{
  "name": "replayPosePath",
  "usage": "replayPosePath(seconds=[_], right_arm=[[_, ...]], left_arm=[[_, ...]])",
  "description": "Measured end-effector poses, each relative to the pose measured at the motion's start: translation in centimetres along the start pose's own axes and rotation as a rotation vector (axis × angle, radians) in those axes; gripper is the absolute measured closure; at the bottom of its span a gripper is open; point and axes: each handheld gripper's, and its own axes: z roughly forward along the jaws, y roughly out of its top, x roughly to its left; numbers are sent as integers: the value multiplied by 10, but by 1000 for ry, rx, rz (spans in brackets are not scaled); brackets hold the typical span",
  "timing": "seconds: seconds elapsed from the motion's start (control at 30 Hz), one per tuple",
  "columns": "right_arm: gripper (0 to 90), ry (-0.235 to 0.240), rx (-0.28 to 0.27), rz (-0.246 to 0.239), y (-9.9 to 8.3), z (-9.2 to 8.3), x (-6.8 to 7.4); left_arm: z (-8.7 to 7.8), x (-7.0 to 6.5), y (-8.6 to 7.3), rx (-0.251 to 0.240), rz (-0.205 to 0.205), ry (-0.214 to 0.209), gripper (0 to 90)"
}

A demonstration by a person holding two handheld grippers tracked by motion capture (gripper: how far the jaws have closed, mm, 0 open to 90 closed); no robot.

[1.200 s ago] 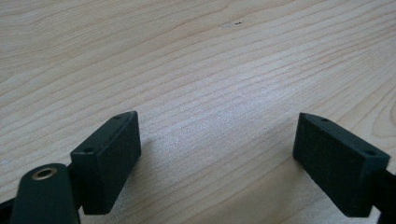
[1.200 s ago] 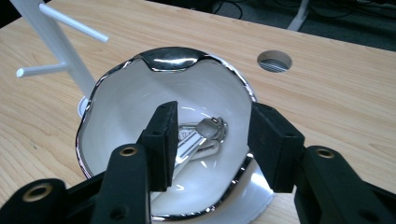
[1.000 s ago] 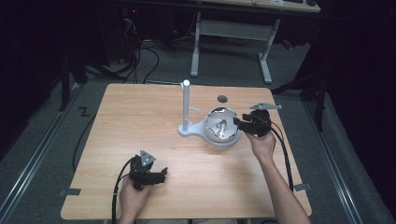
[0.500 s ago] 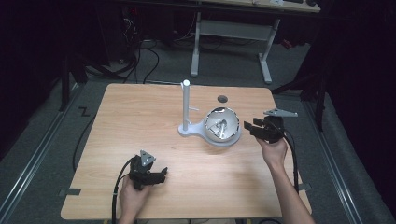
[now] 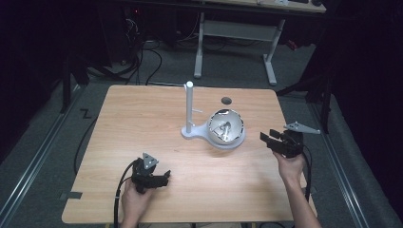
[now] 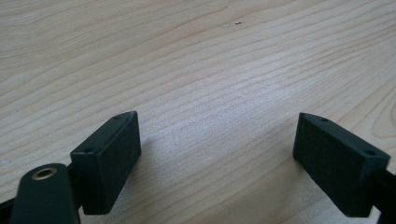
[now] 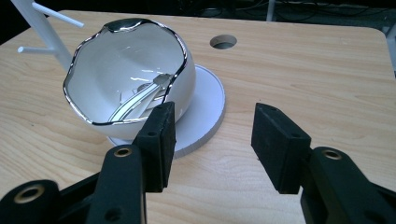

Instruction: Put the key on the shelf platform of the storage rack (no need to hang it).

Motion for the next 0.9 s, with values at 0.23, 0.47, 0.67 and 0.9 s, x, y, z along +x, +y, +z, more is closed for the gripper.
replayPosePath(seconds=[0.23,0.47,0.67,0.9], right_arm=[[502,1,-15,11,-15,-12,-2],[499,10,-15,27,-33,-18,-2],[495,8,-8,27,-45,-16,0],[492,3,7,27,-55,-12,4]], left_arm=[[0,0,0,0,0,0,155],[0,0,0,0,0,0,155],[0,0,0,0,0,1,155],[0,0,0,0,0,1,155]])
